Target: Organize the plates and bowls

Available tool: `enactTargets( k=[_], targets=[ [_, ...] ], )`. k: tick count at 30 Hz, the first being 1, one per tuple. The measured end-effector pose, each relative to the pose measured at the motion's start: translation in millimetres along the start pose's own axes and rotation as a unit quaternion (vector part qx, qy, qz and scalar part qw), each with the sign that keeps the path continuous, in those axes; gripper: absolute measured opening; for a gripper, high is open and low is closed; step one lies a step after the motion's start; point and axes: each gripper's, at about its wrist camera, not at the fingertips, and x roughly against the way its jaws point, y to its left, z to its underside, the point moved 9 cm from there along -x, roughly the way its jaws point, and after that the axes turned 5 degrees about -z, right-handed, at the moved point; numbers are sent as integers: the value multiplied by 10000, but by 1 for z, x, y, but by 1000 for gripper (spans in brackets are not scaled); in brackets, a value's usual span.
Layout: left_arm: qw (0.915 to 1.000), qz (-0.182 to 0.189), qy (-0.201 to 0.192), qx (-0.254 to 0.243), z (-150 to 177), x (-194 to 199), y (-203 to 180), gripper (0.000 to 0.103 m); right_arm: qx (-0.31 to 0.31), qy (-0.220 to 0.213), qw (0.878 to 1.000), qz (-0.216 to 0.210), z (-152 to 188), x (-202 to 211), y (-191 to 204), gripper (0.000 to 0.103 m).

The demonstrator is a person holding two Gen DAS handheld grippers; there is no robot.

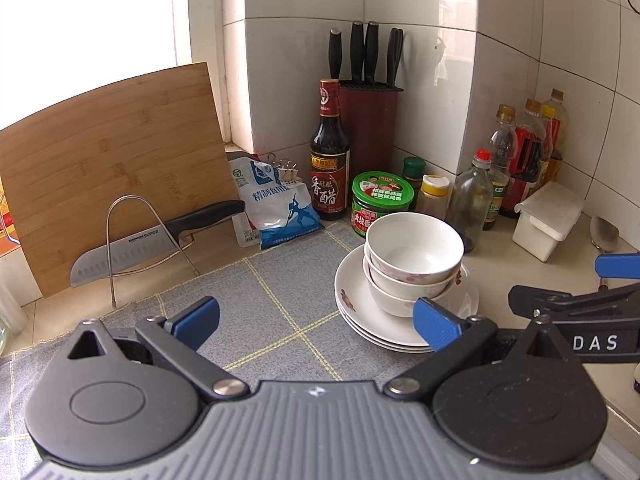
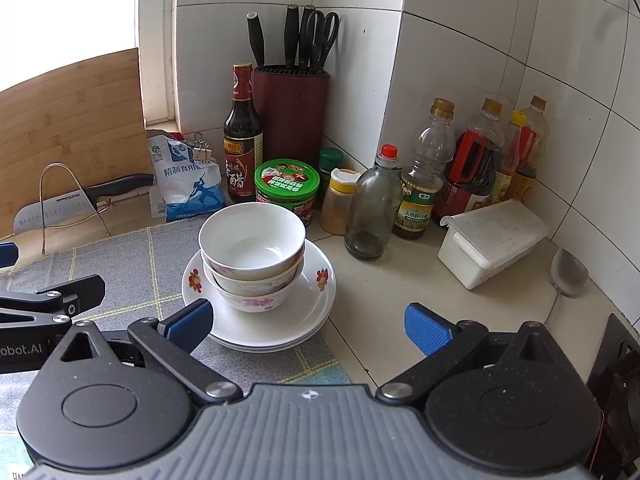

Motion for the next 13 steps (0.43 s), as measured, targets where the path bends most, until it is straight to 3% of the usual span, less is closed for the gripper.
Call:
enactTargets(
  k=[13],
  targets=[
    [10000,15,12,-14,0,-2,0,102,21,-26,10000,26,2,1,-3,103]
  ],
)
